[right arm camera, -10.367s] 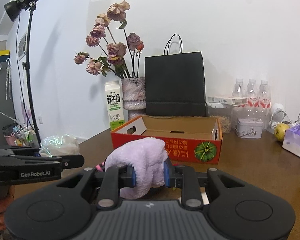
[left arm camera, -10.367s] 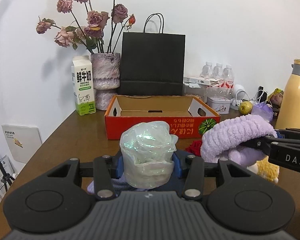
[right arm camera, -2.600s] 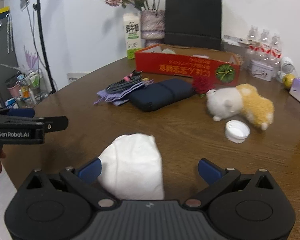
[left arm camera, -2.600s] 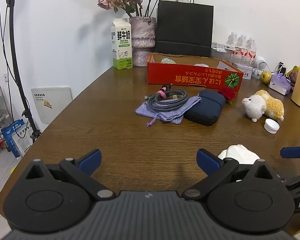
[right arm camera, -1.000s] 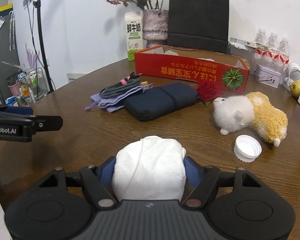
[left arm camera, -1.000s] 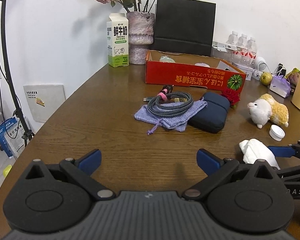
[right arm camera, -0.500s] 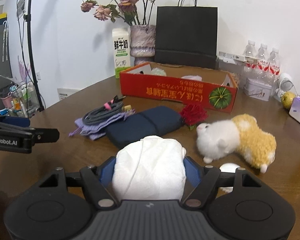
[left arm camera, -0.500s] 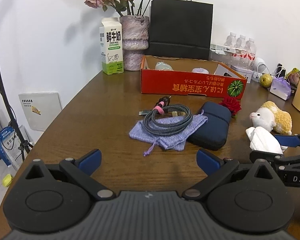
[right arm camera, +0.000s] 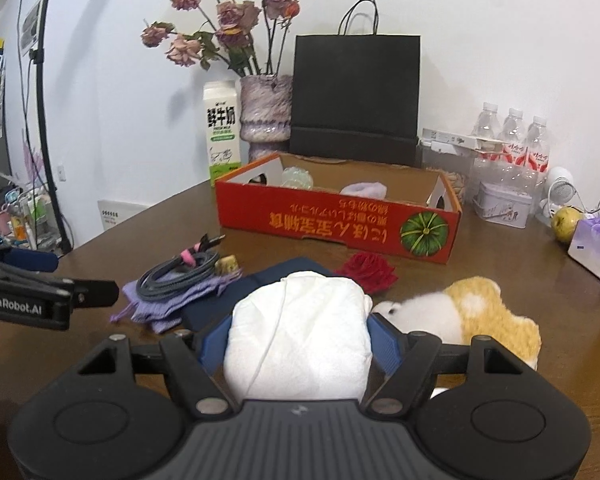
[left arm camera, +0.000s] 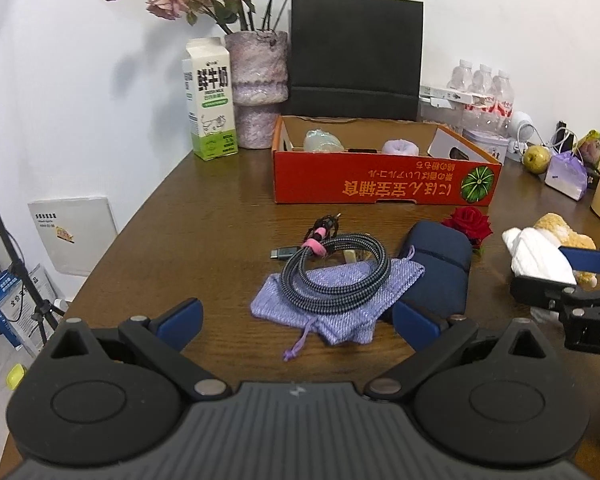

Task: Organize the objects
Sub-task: 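Grasp the lilac drawstring bag with cable using the left tool while the right tool holds the cloth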

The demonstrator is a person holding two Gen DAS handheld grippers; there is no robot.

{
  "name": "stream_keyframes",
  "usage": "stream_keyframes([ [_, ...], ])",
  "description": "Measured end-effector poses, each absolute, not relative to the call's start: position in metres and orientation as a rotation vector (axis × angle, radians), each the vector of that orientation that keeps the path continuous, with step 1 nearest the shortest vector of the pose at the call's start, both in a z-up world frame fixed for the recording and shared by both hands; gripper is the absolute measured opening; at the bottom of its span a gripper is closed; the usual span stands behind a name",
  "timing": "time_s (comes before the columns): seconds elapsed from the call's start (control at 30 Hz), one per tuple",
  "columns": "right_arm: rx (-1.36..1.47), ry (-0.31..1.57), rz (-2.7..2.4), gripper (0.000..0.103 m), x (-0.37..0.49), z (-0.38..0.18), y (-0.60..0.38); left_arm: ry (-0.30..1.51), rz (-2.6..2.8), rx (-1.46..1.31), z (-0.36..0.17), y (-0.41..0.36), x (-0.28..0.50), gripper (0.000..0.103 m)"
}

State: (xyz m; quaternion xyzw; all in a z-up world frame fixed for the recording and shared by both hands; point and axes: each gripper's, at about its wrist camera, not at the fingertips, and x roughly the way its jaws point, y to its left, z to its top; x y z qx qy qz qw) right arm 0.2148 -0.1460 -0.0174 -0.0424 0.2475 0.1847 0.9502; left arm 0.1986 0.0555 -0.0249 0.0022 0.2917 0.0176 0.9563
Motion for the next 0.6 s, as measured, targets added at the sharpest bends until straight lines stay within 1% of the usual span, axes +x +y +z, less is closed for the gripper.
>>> stream_keyframes([
  [0.3, -0.073, 0.488, 0.344, 0.072, 0.242, -0.013, -0.146, 0.651, 0.003, 0.020, -0.027, 0.045, 0.245, 0.103],
  [0.6, -0.026, 0.512, 0.349, 0.072, 0.257, -0.024, -0.156, 0.689, -0.003, -0.051, -0.037, 0.042, 0.287, 0.103],
])
